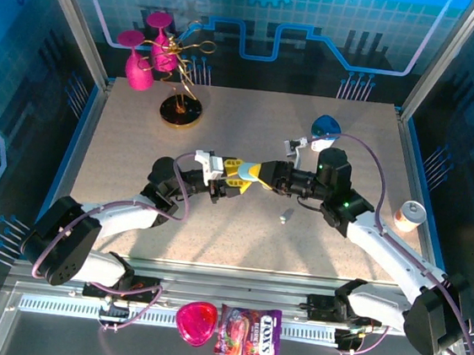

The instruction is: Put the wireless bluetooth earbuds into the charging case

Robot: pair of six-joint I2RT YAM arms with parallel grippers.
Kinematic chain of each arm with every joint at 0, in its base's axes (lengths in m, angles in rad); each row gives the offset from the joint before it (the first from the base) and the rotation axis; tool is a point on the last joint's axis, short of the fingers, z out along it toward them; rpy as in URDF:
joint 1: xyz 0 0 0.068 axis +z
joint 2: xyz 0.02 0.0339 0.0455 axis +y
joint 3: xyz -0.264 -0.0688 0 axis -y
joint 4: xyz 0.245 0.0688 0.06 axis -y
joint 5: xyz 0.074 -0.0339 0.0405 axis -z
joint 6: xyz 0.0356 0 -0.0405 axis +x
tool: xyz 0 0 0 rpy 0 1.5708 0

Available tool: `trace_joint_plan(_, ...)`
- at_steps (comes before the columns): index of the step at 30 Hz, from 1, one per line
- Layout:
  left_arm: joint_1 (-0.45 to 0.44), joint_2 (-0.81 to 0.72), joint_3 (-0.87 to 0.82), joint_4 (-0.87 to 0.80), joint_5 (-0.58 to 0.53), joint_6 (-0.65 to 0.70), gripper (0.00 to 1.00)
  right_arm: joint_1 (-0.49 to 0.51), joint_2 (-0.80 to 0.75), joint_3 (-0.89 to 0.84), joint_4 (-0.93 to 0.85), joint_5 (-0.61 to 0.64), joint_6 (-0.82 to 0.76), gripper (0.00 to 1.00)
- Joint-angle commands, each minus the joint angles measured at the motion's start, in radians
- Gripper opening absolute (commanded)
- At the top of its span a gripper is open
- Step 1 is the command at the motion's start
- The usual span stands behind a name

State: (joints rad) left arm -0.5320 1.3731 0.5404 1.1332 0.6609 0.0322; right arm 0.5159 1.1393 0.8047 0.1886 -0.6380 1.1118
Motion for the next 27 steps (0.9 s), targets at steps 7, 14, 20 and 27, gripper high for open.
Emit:
trace_joint_plan(7,-0.008,-0.052,-0.038,-0.055,-0.033,0.066,0.66,-0.082,-0.023,-0.029,-0.053,0.032,-0.023,0.17)
trace_joint_plan(14,-0.008,-0.095,-0.076,-0.216,-0.102,0.102,0.91,-0.181,0.017,0.038,-0.255,0.215,-0.209,0.16)
trace_joint_plan(20,-0.008,-0.126,-0.088,-0.375,-0.169,0.116,0.97,-0.213,0.203,0.18,-0.327,0.375,-0.342,0.16)
trace_joint_plan(27,-0.008,-0.129,-0.102,-0.428,-0.188,0.132,0.99,-0.193,0.475,0.361,-0.357,0.538,-0.415,0.16)
